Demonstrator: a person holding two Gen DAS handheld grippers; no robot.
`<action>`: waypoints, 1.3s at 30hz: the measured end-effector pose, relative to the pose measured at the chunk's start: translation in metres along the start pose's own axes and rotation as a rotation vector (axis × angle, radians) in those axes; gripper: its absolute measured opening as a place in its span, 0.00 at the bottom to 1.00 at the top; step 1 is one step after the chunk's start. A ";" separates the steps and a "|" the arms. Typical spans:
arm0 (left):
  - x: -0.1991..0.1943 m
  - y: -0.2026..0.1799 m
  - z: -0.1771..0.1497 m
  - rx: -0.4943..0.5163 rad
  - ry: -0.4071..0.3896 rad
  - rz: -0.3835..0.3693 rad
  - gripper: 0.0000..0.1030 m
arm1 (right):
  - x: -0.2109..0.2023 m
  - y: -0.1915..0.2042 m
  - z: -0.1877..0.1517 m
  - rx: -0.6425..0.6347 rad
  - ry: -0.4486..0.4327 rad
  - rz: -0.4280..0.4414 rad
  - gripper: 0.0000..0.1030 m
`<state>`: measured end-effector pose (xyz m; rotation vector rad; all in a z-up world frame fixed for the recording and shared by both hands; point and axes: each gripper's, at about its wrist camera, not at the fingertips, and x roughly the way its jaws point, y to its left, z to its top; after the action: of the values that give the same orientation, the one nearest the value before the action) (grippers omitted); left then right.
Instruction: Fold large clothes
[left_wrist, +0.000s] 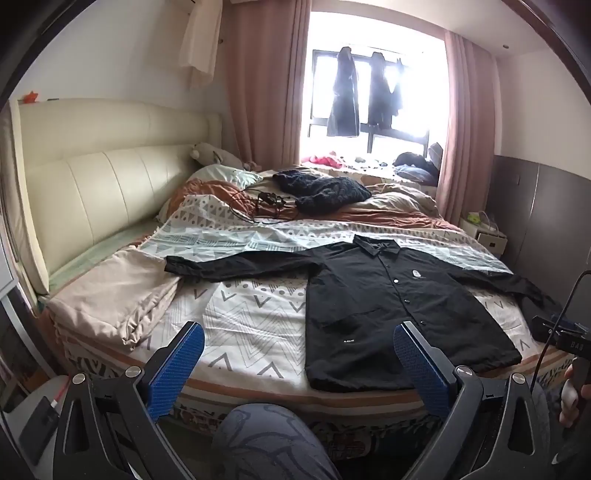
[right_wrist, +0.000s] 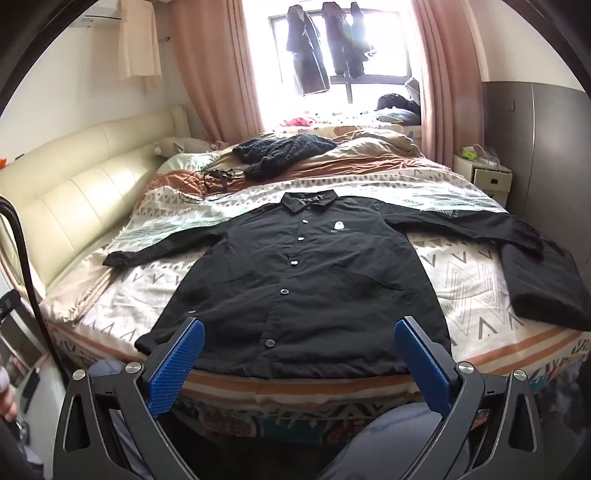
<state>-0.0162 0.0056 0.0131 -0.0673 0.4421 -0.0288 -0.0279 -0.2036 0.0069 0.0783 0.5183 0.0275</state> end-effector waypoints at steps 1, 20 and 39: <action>-0.001 -0.001 0.002 0.003 -0.007 0.004 1.00 | 0.000 -0.001 -0.001 -0.001 0.000 0.002 1.00; 0.009 -0.001 0.010 -0.006 -0.004 -0.004 1.00 | 0.014 0.002 0.003 0.008 0.004 -0.024 1.00; 0.006 0.014 0.004 -0.057 -0.021 -0.003 1.00 | 0.012 0.003 -0.004 0.004 -0.013 -0.038 1.00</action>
<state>-0.0092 0.0198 0.0128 -0.1238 0.4221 -0.0187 -0.0192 -0.1998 -0.0028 0.0729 0.5064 -0.0110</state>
